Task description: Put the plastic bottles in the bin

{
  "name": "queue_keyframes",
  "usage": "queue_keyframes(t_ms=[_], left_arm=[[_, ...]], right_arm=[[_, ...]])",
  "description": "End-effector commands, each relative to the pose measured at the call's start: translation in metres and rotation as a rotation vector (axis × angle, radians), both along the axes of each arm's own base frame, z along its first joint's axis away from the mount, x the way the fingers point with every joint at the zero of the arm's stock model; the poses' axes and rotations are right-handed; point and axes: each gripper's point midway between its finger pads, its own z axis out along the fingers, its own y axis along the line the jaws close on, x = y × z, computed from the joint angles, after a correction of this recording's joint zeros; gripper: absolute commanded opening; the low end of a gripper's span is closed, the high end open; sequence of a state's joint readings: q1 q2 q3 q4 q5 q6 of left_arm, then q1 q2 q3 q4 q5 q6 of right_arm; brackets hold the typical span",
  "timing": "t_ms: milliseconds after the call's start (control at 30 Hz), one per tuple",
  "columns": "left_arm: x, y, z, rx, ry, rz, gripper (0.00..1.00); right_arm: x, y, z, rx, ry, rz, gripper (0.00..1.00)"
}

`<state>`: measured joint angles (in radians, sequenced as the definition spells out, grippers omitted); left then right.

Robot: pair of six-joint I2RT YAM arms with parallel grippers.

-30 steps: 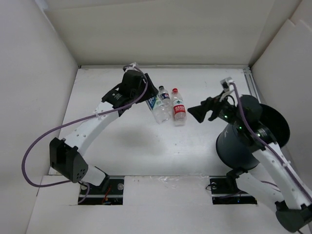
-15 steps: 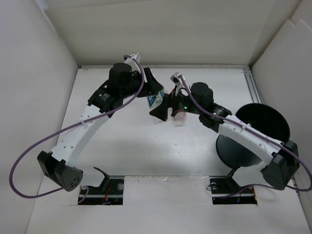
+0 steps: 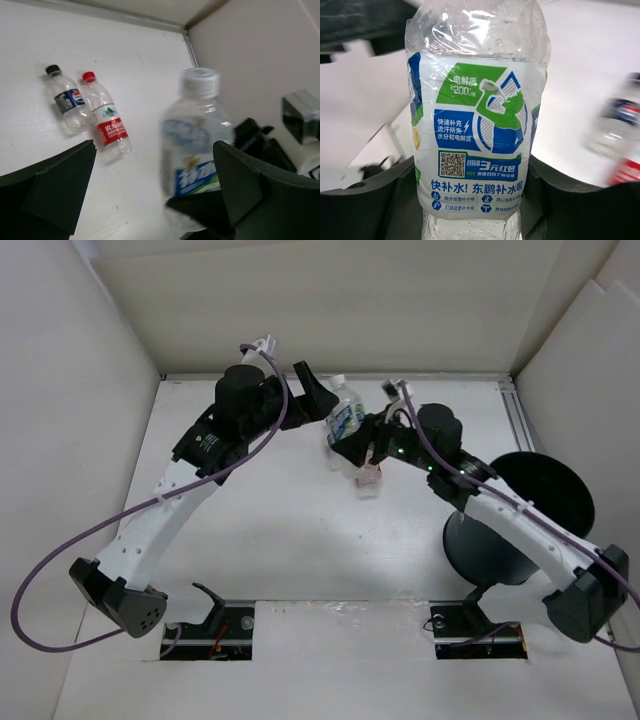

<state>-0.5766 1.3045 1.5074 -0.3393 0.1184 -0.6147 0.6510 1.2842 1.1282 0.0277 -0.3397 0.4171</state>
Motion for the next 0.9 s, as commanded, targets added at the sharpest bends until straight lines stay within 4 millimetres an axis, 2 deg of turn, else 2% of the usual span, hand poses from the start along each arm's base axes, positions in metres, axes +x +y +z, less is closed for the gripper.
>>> queue_keyframes(t_ms=[0, 33, 67, 100, 133, 167, 267, 300, 367, 433, 500, 533, 567, 667, 700, 733, 767, 800, 867], left_arm=[[0.013, 0.052, 0.039, -0.022, -0.075, 0.273, 1.00], [0.014, 0.053, 0.039, -0.020, -0.076, 0.284, 1.00], [0.015, 0.056, 0.039, -0.009, -0.083, 0.294, 1.00], [0.022, 0.052, 0.030, 0.007, -0.064, 0.293, 1.00], [0.024, 0.049, 0.025, 0.034, -0.065, 0.278, 1.00], [0.027, 0.047, 0.019, 0.043, -0.055, 0.277, 1.00], [0.039, 0.034, 0.003, 0.082, -0.040, 0.238, 1.00], [0.042, 0.033, -0.002, 0.089, -0.032, 0.238, 1.00], [0.051, 0.027, -0.016, 0.116, -0.014, 0.233, 1.00], [0.057, 0.022, -0.024, 0.135, -0.002, 0.220, 1.00], [0.066, 0.015, -0.036, 0.148, 0.018, 0.210, 1.00], [0.070, 0.012, -0.038, 0.145, 0.015, 0.210, 1.00], [0.076, 0.008, -0.054, 0.164, 0.039, 0.209, 1.00], [0.082, -0.005, -0.071, 0.179, 0.068, 0.177, 1.00], [0.088, -0.009, -0.083, 0.183, 0.095, 0.181, 1.00], [0.089, -0.014, -0.091, 0.188, 0.114, 0.160, 1.00], [0.090, -0.018, -0.098, 0.185, 0.134, 0.155, 1.00], [0.095, -0.021, -0.110, 0.196, 0.149, 0.154, 1.00], [0.098, -0.024, -0.121, 0.188, 0.181, 0.164, 1.00]], right_arm=[[0.017, -0.084, 0.046, -0.006, -0.096, -0.335, 0.00], [0.024, -0.114, 0.054, -0.022, -0.111, -0.477, 0.00], [0.024, -0.144, 0.043, -0.073, -0.071, -0.577, 0.00], [0.015, -0.169, 0.053, -0.066, -0.087, -0.661, 0.00], [0.013, -0.191, 0.056, -0.079, -0.086, -0.746, 0.00], [0.016, -0.231, 0.052, -0.099, -0.063, -0.927, 0.00], [-0.004, -0.292, 0.039, -0.204, 0.004, -1.167, 0.00], [-0.012, -0.311, 0.027, -0.226, 0.068, -1.249, 0.00], [-0.028, -0.328, 0.027, -0.200, 0.090, -1.332, 0.00], [-0.039, -0.348, 0.015, -0.198, 0.109, -1.425, 0.01], [-0.057, -0.363, 0.021, -0.163, 0.083, -1.494, 0.01], [-0.064, -0.367, 0.016, -0.158, 0.100, -1.517, 0.01], [-0.074, -0.372, 0.018, -0.133, 0.094, -1.540, 0.01], [-0.092, -0.387, 0.017, -0.123, 0.095, -1.621, 0.05], [-0.096, -0.389, 0.017, -0.125, 0.092, -1.632, 0.18], [-0.102, -0.392, 0.021, -0.113, 0.081, -1.646, 0.75], [-0.104, -0.393, 0.022, -0.119, 0.085, -1.645, 1.00], [-0.105, -0.393, 0.020, -0.131, 0.091, -1.645, 1.00], [-0.110, -0.394, 0.023, -0.129, 0.097, -1.647, 1.00]])
